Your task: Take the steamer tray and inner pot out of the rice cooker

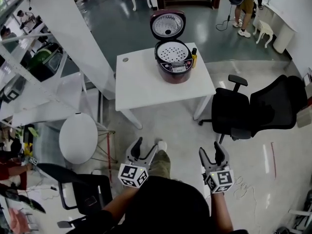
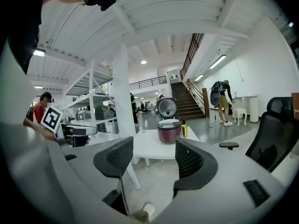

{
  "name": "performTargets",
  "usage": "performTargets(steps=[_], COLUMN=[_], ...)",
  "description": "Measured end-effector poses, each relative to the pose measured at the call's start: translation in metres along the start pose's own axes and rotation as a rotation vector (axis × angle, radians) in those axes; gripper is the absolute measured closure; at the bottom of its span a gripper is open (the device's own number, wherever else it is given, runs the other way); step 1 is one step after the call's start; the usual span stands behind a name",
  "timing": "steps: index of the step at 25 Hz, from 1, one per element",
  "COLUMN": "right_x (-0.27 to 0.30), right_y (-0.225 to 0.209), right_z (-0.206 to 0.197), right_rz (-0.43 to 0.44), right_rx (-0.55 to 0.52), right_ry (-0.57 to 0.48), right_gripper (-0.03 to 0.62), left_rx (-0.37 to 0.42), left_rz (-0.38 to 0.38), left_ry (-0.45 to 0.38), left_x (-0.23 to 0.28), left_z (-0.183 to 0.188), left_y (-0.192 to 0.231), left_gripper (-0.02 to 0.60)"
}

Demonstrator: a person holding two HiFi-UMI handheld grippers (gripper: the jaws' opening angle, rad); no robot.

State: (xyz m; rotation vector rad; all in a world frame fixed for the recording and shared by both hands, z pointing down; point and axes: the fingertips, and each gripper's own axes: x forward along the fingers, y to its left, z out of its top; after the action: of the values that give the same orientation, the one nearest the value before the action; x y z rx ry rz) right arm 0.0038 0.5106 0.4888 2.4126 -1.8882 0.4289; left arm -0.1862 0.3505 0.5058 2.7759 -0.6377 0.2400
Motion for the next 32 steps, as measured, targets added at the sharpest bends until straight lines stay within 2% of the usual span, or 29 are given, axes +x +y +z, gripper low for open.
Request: performTargets(steps=[6,10,13,23,32], right_x=[0.080,0.137,0.176,0.276,0.330], right_y=[-0.014,-0.017,-0.017,-0.022,-0.030], right_z=[0.026,0.058,0.076,0.085,0.087], right_rz=[0.015,0.032,0.035,0.007,-0.022], right_rx=[-0.003,0.108,0.109,0.060,0.075], right_ry=[0.036,0.013,0.003,0.092,0.117], right_gripper=[0.333,0.333,0.333,0.333,0.333], left_rx=[-0.001,-0.035,-0.053,-0.103,-0.091], left_rz=[-0.048,-0.063,-0.066,-0.104,-0.174], left_ry=[-0.028,-0.025,-0.020,-0.019,0.001], left_x=[0.077,0.120,0.145,0.227,0.268], left_z=[0.043,0.067,0.077,0.102,0.111], left_y=[0.042,0.075,0.099,0.166,0.187], left_gripper=[0.299,0.299,0.299,0.299,0.299])
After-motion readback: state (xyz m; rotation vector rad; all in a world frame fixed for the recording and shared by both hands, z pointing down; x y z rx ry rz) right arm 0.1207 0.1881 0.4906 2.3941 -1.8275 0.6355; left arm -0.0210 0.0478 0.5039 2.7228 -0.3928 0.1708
